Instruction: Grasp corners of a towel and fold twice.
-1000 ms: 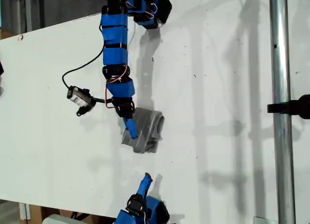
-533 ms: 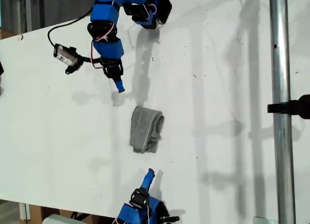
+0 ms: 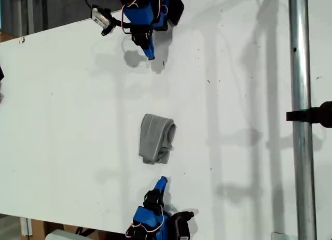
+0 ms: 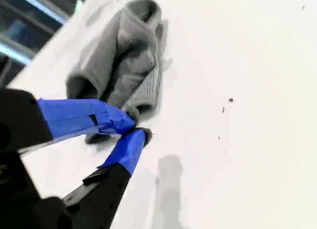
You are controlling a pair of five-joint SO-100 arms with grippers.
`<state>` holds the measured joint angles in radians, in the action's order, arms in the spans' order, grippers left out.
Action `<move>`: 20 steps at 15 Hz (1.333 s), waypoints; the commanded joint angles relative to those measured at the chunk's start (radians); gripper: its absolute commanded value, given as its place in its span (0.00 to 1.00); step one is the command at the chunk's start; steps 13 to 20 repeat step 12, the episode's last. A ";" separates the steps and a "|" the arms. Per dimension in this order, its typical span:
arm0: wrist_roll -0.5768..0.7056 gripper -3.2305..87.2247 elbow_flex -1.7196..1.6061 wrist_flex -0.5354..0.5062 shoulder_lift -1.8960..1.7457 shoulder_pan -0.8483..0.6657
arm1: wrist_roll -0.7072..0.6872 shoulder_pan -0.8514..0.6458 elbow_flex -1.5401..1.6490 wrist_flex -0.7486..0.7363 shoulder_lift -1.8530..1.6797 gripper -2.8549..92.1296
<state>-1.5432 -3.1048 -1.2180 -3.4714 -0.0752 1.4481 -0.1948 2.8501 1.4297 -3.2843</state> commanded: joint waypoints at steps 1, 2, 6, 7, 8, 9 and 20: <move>0.232 0.06 -0.012 -0.075 -0.002 -0.100 | 0.054 -0.028 0.040 0.060 -0.003 0.08; 0.572 0.06 -0.012 -0.075 -0.002 -0.109 | 0.054 -0.043 0.031 0.064 -0.005 0.08; 0.600 0.06 -0.014 -0.067 -0.002 -0.104 | 0.054 -0.057 0.032 0.064 -0.005 0.08; 0.600 0.06 -0.014 -0.067 -0.002 -0.104 | 0.054 -0.054 0.032 0.064 -0.005 0.08; 0.600 0.06 -0.014 -0.067 -0.002 -0.106 | 0.054 -0.054 0.032 0.064 -0.005 0.08; 0.600 0.06 -0.014 -0.069 -0.002 -0.106 | 0.054 -0.052 0.032 0.064 -0.005 0.08; 0.600 0.06 -0.014 -0.069 -0.002 -0.106 | 0.054 -0.051 0.032 0.064 -0.005 0.08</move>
